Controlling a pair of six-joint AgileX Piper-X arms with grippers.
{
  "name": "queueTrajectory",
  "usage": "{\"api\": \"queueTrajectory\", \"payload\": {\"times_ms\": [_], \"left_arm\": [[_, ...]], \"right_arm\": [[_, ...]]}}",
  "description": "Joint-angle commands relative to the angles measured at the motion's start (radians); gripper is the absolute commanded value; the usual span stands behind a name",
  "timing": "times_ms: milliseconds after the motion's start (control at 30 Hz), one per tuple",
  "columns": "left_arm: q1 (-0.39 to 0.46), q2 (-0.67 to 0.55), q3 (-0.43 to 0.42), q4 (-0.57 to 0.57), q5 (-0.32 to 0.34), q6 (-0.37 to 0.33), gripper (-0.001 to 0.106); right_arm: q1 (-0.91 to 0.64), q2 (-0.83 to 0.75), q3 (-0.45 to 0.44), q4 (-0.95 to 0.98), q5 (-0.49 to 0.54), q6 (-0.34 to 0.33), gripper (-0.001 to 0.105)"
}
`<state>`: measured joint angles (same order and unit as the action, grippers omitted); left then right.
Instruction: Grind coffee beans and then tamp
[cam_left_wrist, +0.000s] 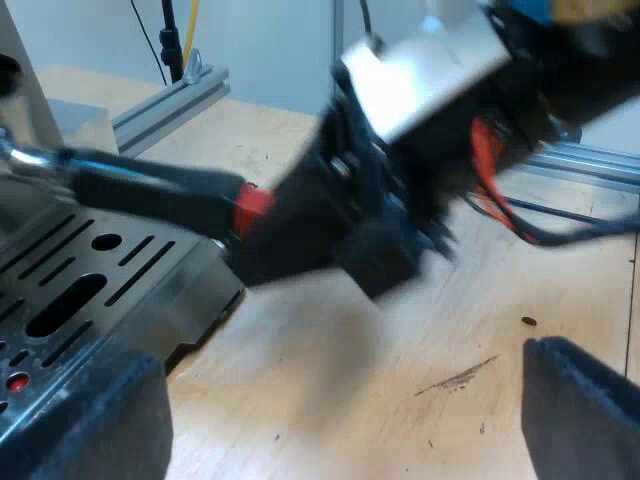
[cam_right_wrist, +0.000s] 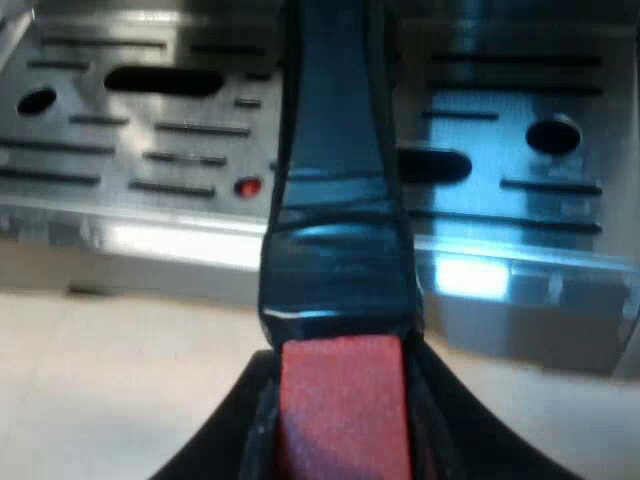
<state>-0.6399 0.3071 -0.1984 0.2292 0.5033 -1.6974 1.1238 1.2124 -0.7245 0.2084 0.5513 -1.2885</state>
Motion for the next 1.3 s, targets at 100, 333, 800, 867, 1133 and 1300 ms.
{"api": "queueTrajectory", "payload": {"times_ms": [100, 333, 800, 867, 1133, 1300], "left_arm": [[-0.003, 0.001, -0.008, -0.012, 0.003, -0.01, 0.073], [-0.003, 0.001, -0.035, -0.001, 0.034, -0.034, 0.073], [-0.003, -0.194, -0.208, 0.325, 0.023, -0.023, 0.073], [-0.003, -0.258, -0.231, 0.391, 0.021, -0.023, 0.073], [-0.003, -0.367, -0.291, 0.61, -0.021, -0.025, 0.073], [-0.003, -0.367, -0.296, 0.662, -0.03, -0.025, 0.073]], "right_arm": [[0.056, -0.013, -0.014, -0.039, -0.013, -0.031, 0.0], [0.112, -0.037, -0.014, 0.019, 0.067, 0.004, 0.0], [0.205, -0.175, -0.014, 0.212, 0.07, 0.008, 0.0], [0.212, -0.184, -0.014, 0.223, 0.071, 0.008, 0.0], [0.264, -0.267, -0.014, 0.299, -0.056, -0.139, 0.0], [0.264, -0.272, -0.008, 0.299, -0.127, -0.25, 0.0]]}}
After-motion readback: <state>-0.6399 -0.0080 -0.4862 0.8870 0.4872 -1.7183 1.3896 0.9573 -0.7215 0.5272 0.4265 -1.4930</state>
